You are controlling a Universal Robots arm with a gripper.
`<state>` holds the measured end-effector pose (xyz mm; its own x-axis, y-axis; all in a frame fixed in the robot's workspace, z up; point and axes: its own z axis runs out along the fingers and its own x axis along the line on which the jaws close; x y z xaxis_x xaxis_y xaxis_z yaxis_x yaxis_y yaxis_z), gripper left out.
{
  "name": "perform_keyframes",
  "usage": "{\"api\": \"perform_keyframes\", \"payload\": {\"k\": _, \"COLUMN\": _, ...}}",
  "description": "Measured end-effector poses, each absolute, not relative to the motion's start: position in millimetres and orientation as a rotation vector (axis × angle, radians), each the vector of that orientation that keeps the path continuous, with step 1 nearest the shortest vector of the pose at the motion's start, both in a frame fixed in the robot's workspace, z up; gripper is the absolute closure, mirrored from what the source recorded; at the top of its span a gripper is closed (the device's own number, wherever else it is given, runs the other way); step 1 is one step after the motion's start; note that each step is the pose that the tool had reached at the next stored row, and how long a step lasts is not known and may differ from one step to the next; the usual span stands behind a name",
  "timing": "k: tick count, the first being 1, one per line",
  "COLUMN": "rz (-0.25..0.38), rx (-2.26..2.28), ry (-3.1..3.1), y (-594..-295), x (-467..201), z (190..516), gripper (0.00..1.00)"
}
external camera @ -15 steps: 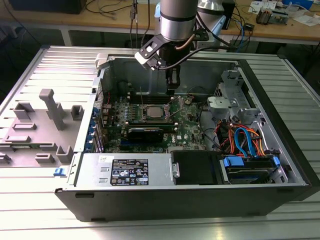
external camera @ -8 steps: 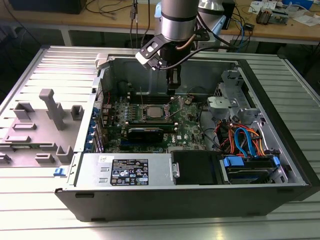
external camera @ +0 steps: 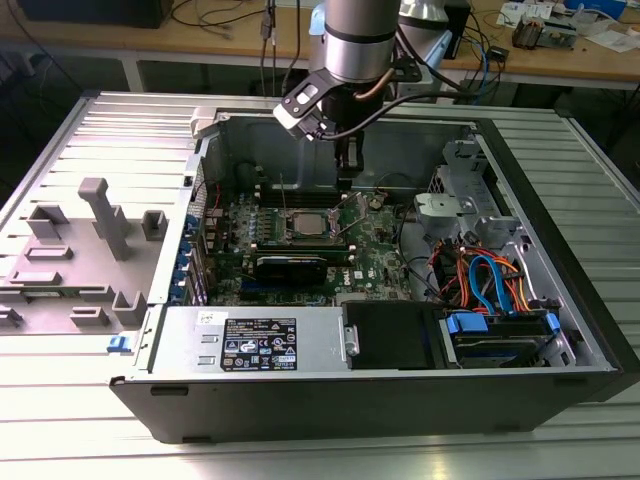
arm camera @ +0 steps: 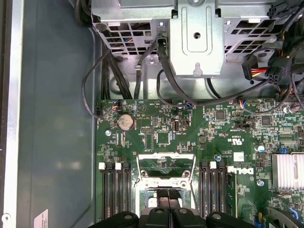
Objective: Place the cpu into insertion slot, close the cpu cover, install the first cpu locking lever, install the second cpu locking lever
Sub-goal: 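Close the cpu cover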
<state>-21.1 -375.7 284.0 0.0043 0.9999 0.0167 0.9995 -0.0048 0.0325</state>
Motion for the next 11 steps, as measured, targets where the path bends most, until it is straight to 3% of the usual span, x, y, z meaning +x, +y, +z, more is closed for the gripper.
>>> {"api": "perform_keyframes", "payload": {"k": 11, "rz": 0.054, "rx": 2.218, "ry": 2.208, "y": -375.7, "x": -15.0, "z": 283.9, "gripper": 0.89}}
